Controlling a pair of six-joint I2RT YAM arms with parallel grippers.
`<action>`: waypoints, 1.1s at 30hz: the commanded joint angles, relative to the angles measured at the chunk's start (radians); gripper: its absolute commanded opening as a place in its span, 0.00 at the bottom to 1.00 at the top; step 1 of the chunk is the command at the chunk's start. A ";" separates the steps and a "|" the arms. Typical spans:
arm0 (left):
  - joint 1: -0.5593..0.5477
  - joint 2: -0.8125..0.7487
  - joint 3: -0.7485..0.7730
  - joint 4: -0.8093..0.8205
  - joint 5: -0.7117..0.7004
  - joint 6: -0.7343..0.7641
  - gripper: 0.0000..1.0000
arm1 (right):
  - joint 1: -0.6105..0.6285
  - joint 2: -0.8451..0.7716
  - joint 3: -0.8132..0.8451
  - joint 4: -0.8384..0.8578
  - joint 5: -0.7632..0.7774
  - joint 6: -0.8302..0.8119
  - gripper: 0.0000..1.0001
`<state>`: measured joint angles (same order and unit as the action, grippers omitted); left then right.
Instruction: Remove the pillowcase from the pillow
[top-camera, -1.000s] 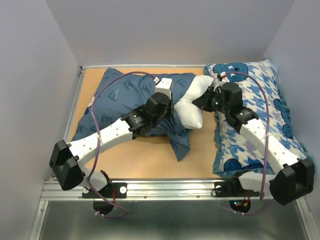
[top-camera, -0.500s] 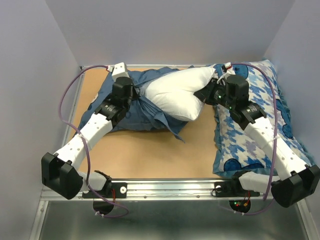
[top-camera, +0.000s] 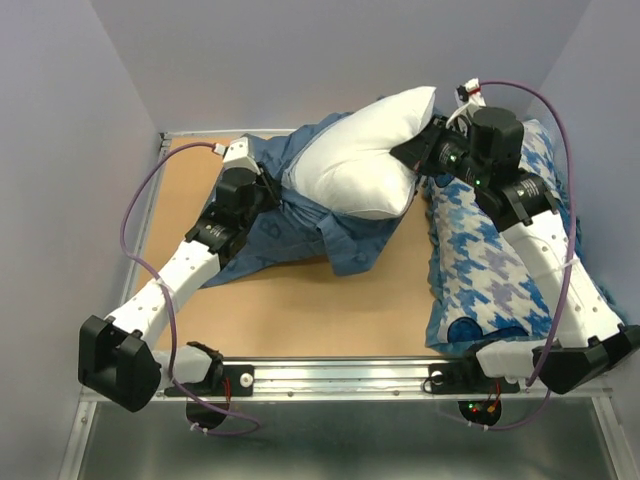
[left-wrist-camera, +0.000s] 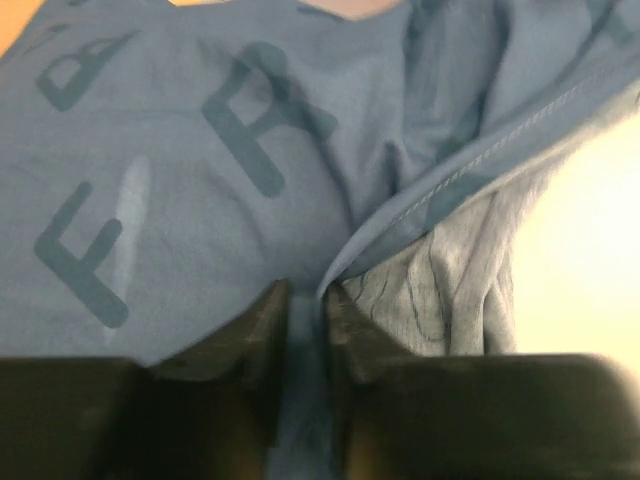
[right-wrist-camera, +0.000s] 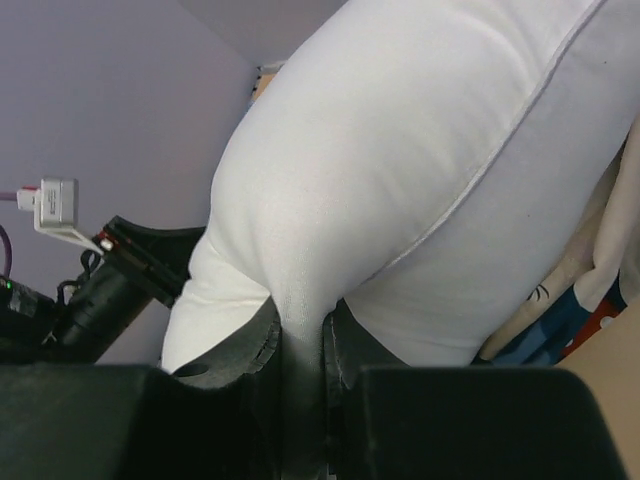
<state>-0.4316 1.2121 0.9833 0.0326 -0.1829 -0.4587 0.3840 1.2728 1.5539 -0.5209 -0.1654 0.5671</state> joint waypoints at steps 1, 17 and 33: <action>-0.110 -0.029 -0.029 0.030 0.010 0.093 0.43 | -0.031 -0.009 0.170 0.144 -0.028 -0.003 0.01; -0.525 -0.200 0.028 0.056 -0.116 0.066 0.99 | -0.030 0.114 0.321 0.142 -0.060 -0.001 0.01; -0.644 0.044 -0.095 -0.046 -0.455 -0.245 0.00 | -0.028 0.138 0.408 0.116 -0.001 0.005 0.01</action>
<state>-1.0813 1.2758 0.9394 0.0055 -0.5476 -0.5880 0.3485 1.4361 1.8221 -0.5629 -0.2096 0.5545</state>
